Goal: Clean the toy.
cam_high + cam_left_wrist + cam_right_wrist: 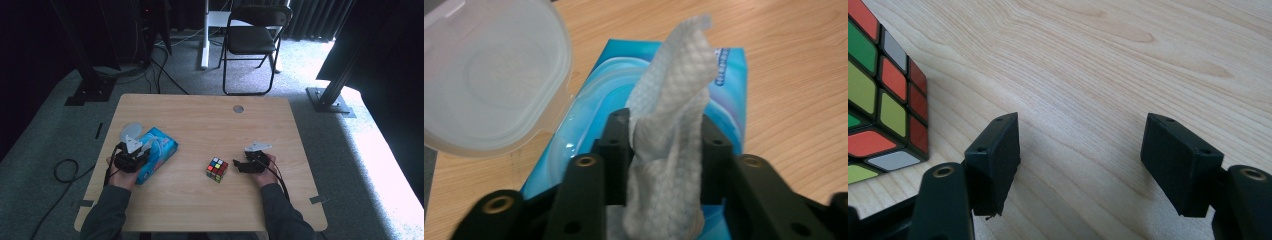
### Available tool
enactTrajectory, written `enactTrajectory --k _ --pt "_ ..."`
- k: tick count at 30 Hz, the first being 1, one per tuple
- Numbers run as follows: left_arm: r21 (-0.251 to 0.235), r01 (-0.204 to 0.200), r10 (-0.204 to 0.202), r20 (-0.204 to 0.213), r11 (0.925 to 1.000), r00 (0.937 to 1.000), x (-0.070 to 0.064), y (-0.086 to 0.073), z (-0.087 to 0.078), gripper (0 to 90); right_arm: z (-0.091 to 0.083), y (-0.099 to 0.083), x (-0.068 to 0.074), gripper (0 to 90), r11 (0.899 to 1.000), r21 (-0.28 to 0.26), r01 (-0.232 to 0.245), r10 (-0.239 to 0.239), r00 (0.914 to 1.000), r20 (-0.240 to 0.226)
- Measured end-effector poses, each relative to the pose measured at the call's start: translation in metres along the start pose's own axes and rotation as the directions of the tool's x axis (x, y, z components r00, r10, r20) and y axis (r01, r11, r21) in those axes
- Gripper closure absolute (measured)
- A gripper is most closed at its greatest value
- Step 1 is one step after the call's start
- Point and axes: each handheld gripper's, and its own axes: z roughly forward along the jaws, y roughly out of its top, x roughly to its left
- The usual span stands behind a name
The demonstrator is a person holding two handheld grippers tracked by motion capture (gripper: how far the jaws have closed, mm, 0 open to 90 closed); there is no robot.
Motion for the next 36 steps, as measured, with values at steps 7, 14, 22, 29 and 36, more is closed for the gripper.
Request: enactTrajectory --k 7,14,22,29,36 --pt "0.019 0.002 -0.002 0.003 0.9998 1.0 0.0 0.003 0.002 81.3 0.0 0.0 0.0 31.7 1.0 0.0 0.0 0.0 1.0 0.0" --pt "0.014 0.007 -0.008 0.012 0.9999 0.9999 0.002 0.007 0.001 86.7 0.0 0.0 0.0 31.7 1.0 0.0 0.0 0.0 1.0 0.0" --pt "-0.014 0.024 -0.024 0.026 0.9996 0.9994 0.005 0.015 -0.008 87.2 0.0 0.0 0.0 31.7 1.0 0.0 0.001 -0.001 1.0 0.0" --pt "-0.031 0.024 -0.022 0.038 0.9992 0.999 0.005 0.02 -0.013 87.2 0.0 0.0 0.0 31.7 1.0 0.0 0.0 0.0 1.0 0.0" --pt "-0.057 0.016 -0.013 0.053 0.9983 0.9985 0.001 0.029 -0.018 87.4 0.0 0.0 0.0 31.7 1.0 0.0 0.0 0.0 1.0 0.0"
